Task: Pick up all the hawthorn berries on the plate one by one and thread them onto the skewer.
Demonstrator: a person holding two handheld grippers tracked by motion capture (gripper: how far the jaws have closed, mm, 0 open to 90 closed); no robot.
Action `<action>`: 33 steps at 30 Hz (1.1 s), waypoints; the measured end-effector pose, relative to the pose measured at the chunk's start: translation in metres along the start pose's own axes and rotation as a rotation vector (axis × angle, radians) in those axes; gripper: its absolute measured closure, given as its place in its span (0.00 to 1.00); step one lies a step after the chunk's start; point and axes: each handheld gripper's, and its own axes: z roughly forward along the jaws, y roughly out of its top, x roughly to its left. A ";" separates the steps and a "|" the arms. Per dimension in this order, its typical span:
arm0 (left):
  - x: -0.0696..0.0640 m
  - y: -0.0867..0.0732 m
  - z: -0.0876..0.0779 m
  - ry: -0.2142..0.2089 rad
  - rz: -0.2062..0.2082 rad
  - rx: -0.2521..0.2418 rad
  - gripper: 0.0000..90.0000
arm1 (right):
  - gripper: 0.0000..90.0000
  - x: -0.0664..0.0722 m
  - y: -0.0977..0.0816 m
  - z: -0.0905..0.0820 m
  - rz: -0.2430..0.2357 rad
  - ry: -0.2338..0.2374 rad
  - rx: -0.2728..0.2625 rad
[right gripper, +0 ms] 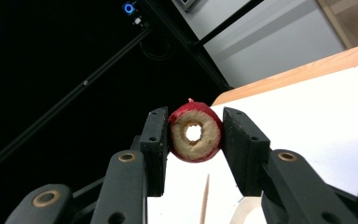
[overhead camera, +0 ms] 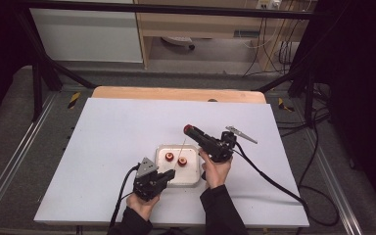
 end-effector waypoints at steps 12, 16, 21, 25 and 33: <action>-0.003 0.002 -0.003 0.000 -0.009 -0.038 0.99 | 0.70 -0.001 -0.002 0.001 0.045 0.027 -0.006; -0.003 0.001 -0.003 0.000 -0.010 -0.032 0.98 | 0.70 -0.001 -0.004 0.002 0.034 0.029 -0.002; -0.003 0.001 -0.003 0.001 -0.006 -0.031 0.99 | 0.70 -0.001 -0.003 0.001 0.003 0.026 0.003; -0.001 0.000 -0.003 0.007 -0.002 -0.026 0.99 | 0.70 -0.002 -0.003 0.000 -0.006 0.025 0.012; -0.001 0.000 -0.003 0.008 0.005 -0.021 0.99 | 0.70 -0.003 -0.003 -0.001 -0.009 0.023 0.019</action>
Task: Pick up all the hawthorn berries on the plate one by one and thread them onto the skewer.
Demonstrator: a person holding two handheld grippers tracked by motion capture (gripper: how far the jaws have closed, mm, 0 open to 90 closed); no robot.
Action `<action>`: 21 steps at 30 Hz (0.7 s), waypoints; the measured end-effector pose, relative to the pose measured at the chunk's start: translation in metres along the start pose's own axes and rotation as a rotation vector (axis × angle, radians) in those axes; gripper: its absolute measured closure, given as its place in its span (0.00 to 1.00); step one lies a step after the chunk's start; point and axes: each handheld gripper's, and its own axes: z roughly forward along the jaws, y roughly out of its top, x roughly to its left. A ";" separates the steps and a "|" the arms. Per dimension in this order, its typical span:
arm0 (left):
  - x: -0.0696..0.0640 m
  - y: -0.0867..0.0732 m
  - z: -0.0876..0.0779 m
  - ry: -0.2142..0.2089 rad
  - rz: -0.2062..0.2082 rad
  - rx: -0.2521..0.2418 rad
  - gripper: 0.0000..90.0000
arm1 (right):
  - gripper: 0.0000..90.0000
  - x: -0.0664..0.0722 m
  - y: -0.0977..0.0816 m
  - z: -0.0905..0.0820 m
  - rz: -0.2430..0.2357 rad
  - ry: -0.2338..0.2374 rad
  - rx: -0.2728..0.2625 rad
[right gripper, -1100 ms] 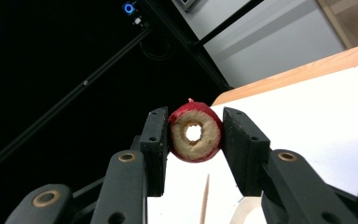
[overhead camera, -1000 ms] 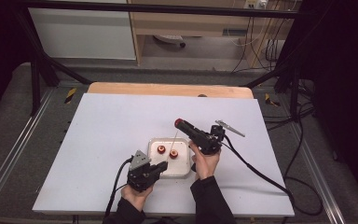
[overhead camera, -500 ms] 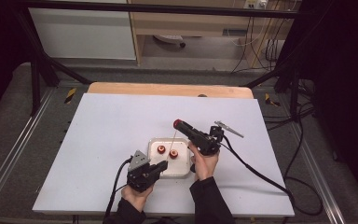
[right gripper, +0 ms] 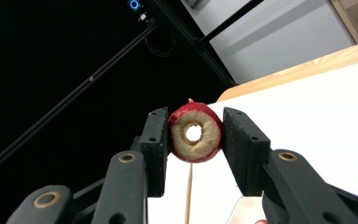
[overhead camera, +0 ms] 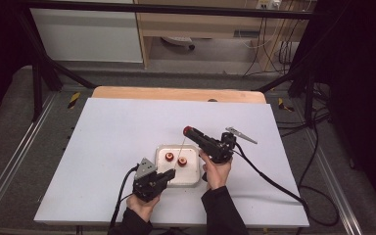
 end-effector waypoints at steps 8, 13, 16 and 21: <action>-0.001 -0.001 0.001 -0.008 -0.006 0.007 0.98 | 0.70 -0.001 -0.002 0.001 -0.009 -0.001 -0.001; -0.001 -0.001 0.001 -0.009 -0.010 0.009 0.98 | 0.70 -0.002 -0.002 0.001 -0.023 -0.008 0.001; -0.001 -0.001 0.002 -0.012 -0.014 0.012 0.99 | 0.70 0.000 -0.003 0.001 -0.015 -0.009 0.003; -0.002 -0.001 0.002 -0.014 -0.022 0.009 0.98 | 0.70 -0.001 -0.004 0.002 -0.034 -0.012 -0.002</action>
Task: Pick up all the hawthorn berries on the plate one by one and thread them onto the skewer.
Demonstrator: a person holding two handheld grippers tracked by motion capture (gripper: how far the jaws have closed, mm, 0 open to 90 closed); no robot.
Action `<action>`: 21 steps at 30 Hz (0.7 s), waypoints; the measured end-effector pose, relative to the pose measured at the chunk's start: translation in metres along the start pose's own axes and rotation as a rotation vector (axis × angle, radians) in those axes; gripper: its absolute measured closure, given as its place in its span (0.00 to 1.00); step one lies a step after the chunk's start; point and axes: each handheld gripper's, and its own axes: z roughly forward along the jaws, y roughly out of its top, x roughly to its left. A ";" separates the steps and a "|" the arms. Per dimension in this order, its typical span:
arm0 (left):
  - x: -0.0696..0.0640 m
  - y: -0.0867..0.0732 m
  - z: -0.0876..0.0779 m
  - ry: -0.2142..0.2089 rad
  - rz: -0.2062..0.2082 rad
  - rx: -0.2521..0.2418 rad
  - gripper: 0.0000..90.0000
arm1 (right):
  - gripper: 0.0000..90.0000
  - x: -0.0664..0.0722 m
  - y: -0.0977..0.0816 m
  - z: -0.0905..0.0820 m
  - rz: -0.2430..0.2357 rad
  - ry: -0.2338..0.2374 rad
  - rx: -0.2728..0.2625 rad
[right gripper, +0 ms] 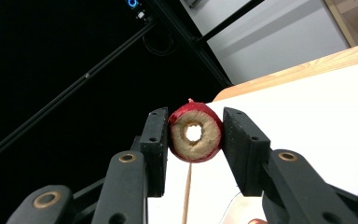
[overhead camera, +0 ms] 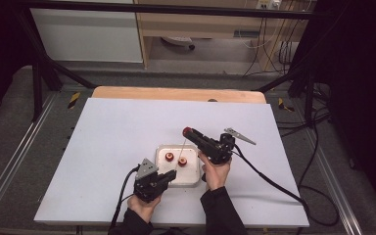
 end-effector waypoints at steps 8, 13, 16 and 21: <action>0.001 0.001 -0.001 0.000 -0.003 -0.004 0.98 | 0.70 -0.001 0.000 0.000 0.000 -0.003 0.002; 0.001 0.001 -0.001 0.001 -0.010 -0.005 0.98 | 0.70 0.000 -0.001 0.001 0.006 0.000 0.002; 0.000 0.003 0.000 -0.009 -0.037 -0.007 0.98 | 0.70 -0.001 -0.003 0.002 0.002 -0.002 0.002; -0.007 0.008 0.003 -0.002 -0.068 -0.007 0.98 | 0.70 -0.001 -0.007 0.003 -0.011 0.001 -0.009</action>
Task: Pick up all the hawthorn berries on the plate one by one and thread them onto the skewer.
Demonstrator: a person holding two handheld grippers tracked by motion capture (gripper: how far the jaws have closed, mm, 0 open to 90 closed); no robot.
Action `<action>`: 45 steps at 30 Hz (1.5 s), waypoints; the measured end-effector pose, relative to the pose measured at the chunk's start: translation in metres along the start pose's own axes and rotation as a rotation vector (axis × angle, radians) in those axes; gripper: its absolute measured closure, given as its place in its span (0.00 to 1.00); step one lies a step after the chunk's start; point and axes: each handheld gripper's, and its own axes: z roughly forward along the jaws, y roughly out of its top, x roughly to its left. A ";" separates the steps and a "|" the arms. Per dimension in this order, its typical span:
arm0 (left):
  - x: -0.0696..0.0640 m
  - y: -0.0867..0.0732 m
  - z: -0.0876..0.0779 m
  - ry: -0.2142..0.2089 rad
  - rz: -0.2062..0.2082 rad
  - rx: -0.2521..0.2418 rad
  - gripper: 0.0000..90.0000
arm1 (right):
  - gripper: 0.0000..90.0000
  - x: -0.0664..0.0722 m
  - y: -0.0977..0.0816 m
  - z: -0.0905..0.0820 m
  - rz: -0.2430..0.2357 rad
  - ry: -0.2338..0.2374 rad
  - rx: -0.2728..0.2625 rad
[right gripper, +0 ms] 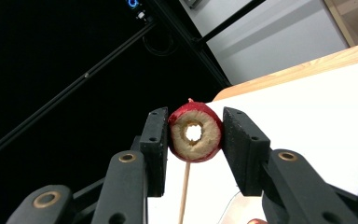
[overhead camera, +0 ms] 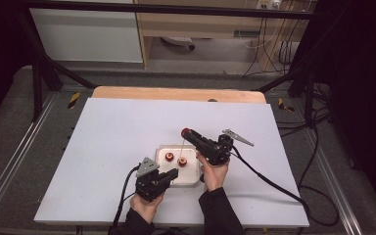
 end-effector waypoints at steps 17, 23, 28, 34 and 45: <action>0.012 0.007 -0.003 0.014 -0.032 -0.042 0.98 | 0.70 0.006 -0.034 0.000 -0.015 0.007 0.113; 0.014 0.005 -0.001 0.015 -0.017 -0.025 0.98 | 0.70 0.010 -0.051 -0.003 -0.051 0.000 0.150; 0.014 0.004 0.000 0.016 -0.002 -0.013 0.98 | 0.70 0.010 -0.055 -0.006 -0.056 -0.007 0.158; 0.016 0.004 0.000 0.019 0.029 -0.005 0.98 | 0.69 0.010 -0.056 -0.007 -0.066 -0.014 0.171; 0.033 0.004 -0.022 0.026 0.130 0.037 0.98 | 0.44 0.009 -0.033 -0.015 -0.167 -0.032 0.270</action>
